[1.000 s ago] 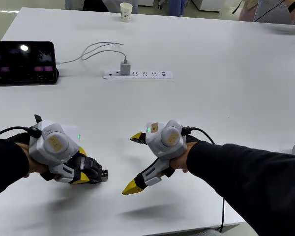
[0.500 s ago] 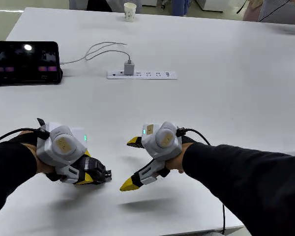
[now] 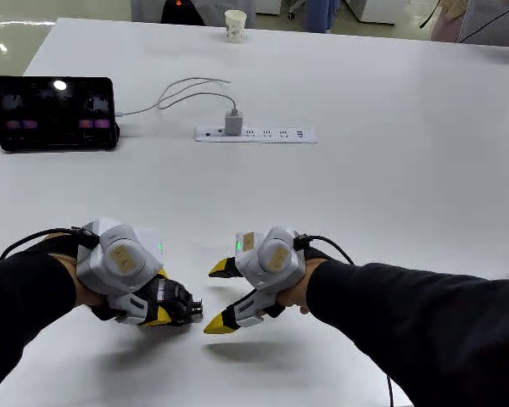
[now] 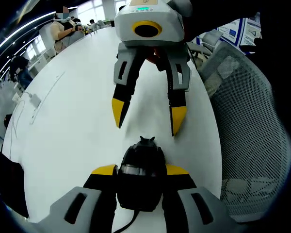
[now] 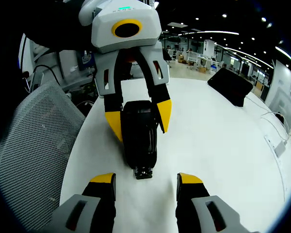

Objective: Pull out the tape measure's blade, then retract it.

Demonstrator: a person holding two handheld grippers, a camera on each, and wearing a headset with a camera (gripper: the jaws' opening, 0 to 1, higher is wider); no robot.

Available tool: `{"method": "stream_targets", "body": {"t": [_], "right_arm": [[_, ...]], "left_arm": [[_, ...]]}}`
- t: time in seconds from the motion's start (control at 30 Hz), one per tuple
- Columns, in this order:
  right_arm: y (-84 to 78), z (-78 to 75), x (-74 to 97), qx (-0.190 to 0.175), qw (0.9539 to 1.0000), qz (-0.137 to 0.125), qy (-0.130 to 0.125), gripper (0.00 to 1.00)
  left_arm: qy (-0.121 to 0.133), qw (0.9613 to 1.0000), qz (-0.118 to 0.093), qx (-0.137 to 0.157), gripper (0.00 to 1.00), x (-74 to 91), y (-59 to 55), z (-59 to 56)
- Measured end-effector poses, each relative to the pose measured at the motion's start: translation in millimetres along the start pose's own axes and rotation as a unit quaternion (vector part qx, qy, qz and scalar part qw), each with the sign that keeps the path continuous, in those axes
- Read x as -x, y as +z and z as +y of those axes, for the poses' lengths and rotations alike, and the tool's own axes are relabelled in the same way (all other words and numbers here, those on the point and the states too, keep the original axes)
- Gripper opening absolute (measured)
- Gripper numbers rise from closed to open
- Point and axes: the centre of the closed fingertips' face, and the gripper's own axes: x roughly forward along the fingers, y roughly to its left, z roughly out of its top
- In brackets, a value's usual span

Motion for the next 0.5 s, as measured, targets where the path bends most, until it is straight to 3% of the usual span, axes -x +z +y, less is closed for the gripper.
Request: {"method": "stream_targets", "body": {"t": [0.33,0.5], "right_arm": [[-4.0,4.5,-12.2,0.015,0.9997,0.015,0.012,0.30],[-3.1,0.1,-20.2,0.012,0.9998,0.016,-0.007,0.16]], "left_arm": [[-0.003,1.0000,0.001,0.002,0.30,-0.3,-0.7,0.8],[-0.004,1.0000,0.001,0.004,0.31,-0.5,-0.7,0.9]]}}
